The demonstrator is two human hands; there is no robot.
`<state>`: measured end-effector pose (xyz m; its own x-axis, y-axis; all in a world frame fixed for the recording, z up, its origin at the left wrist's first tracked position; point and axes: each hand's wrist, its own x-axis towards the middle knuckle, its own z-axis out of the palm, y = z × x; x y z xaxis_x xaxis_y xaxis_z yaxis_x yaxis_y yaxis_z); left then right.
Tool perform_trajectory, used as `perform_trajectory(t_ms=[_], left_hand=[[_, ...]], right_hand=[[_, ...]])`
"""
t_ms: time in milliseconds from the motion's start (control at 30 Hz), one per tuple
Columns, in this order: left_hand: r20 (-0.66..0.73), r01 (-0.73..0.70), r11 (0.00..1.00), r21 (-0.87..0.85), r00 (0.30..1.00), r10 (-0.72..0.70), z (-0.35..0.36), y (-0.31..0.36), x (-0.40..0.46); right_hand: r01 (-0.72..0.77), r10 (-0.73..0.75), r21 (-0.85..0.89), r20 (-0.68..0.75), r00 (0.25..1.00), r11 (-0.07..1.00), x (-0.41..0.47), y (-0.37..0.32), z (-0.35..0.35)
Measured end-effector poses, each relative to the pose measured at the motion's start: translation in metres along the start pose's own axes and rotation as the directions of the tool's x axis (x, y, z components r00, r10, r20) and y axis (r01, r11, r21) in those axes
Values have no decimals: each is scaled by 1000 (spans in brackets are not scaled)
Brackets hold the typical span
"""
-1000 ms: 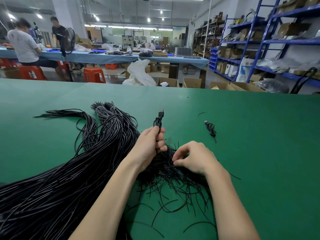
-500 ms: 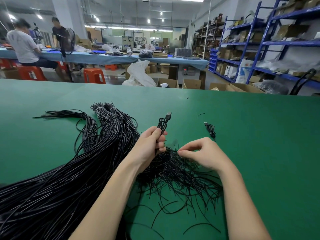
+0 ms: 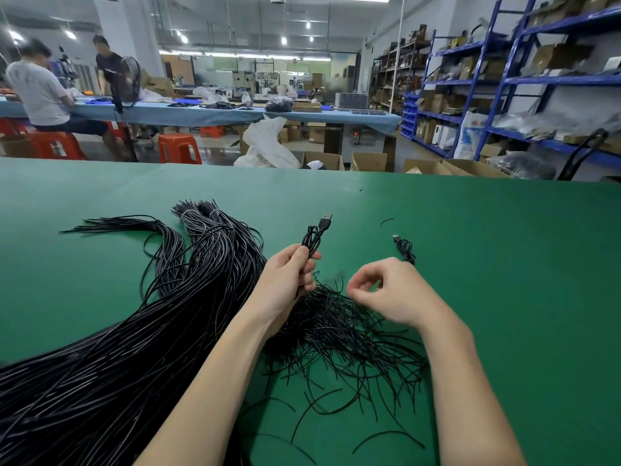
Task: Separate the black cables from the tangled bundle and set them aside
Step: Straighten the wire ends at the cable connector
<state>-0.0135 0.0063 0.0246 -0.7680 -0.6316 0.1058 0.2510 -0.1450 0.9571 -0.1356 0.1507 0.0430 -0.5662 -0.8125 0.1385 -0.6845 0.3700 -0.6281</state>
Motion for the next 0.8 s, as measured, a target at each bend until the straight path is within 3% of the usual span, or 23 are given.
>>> perform_trajectory(t_ms=[100, 200, 267, 333, 400, 467, 600, 700, 800], left_hand=[[5, -8, 1000, -9, 1000, 8, 0, 0, 1], [-1, -24, 1000, -5, 1000, 24, 0, -2, 2], [-10, -44, 999, 19, 999, 44, 1, -4, 3], [-26, -66, 997, 43, 997, 67, 2, -6, 3], [-41, -85, 995, 47, 995, 87, 5, -7, 4], [-52, -113, 991, 77, 992, 118, 6, -7, 5], [-31, -200, 958, 206, 977, 210, 6, -7, 3], [-11, -246, 918, 311, 965, 262, 6, -6, 3], [40, -268, 880, 393, 961, 275, 6, -5, 1]], right_hand=[[27, -10, 143, -119, 993, 989, 3, 2, 1], [-2, 78, 391, -178, 981, 920, 2, 5, 6], [-3, 179, 699, -179, 967, 715, 1, 2, 9], [30, 254, 885, -166, 953, 465, 3, -6, 11], [64, 281, 915, -189, 941, 399, 6, -14, 16], [90, 258, 875, -236, 937, 475, 8, -22, 24], [113, 124, 652, -307, 944, 750, 9, -30, 34], [90, 102, 571, -295, 950, 816, 9, -34, 33], [58, 140, 593, -284, 949, 803, 9, -36, 29]])
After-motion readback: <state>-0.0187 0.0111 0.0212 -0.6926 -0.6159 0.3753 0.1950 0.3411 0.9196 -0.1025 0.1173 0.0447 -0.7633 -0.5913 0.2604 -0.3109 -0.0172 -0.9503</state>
